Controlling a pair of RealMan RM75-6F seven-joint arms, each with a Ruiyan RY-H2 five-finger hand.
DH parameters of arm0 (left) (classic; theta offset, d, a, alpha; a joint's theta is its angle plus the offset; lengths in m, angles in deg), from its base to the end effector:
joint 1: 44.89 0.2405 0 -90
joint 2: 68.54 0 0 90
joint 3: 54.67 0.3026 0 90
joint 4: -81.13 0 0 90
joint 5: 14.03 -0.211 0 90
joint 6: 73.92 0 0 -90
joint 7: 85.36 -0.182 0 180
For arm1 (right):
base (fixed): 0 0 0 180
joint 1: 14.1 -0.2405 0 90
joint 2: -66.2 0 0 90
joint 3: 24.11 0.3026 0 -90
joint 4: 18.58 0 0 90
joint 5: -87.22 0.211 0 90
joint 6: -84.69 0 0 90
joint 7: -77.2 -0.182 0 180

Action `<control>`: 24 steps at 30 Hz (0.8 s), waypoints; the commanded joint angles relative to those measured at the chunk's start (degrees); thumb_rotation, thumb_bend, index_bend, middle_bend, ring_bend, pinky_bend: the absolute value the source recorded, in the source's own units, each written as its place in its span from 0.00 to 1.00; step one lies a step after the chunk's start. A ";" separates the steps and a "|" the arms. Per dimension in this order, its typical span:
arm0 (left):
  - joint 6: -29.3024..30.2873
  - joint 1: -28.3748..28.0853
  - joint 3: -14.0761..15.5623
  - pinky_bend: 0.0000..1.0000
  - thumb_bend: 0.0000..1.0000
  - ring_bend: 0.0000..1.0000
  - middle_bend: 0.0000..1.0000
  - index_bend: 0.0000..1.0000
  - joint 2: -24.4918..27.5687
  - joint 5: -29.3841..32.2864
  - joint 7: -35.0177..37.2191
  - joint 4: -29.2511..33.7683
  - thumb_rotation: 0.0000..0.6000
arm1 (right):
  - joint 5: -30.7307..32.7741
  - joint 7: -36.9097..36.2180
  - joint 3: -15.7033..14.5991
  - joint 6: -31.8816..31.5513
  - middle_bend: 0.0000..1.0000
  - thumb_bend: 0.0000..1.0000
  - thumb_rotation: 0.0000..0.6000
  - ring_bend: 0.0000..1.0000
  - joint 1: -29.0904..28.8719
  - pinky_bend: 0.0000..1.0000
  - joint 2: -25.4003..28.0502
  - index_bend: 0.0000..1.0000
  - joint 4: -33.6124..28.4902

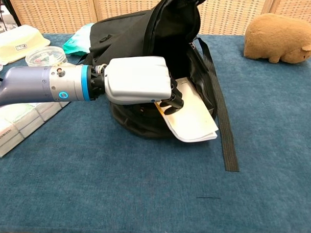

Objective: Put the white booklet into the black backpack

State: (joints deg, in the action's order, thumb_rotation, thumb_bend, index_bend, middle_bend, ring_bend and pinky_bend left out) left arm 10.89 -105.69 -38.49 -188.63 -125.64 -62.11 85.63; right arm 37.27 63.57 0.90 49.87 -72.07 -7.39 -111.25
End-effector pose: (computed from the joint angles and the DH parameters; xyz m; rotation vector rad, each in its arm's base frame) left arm -0.0692 0.4073 -0.1330 -2.5032 0.3721 -1.2591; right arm -0.0324 -0.4772 0.0567 1.7835 -1.5790 1.3376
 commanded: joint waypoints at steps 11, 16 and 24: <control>-6.09 0.04 -0.88 0.72 0.60 0.60 0.65 0.81 1.35 2.45 -2.03 -0.31 1.00 | 2.95 1.92 -2.17 -0.60 0.61 0.59 1.00 0.45 -0.29 0.51 1.67 0.65 -1.24; -7.34 0.03 -1.33 0.72 0.60 0.60 0.65 0.81 1.36 3.31 -2.38 -0.19 1.00 | 3.23 1.94 -2.38 -0.55 0.62 0.60 1.00 0.45 -0.44 0.51 1.78 0.65 -1.27; -9.88 -0.27 -1.59 0.72 0.60 0.58 0.65 0.80 1.49 4.21 -3.53 -0.31 1.00 | 3.55 1.93 -2.63 -0.67 0.62 0.60 1.00 0.46 -0.71 0.51 1.65 0.65 -1.29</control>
State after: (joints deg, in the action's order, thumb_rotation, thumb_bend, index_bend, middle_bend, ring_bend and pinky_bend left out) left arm 1.40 -105.91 -40.01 -187.14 -121.60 -65.47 85.32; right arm 40.82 65.49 -1.72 49.21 -72.76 -5.73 -112.53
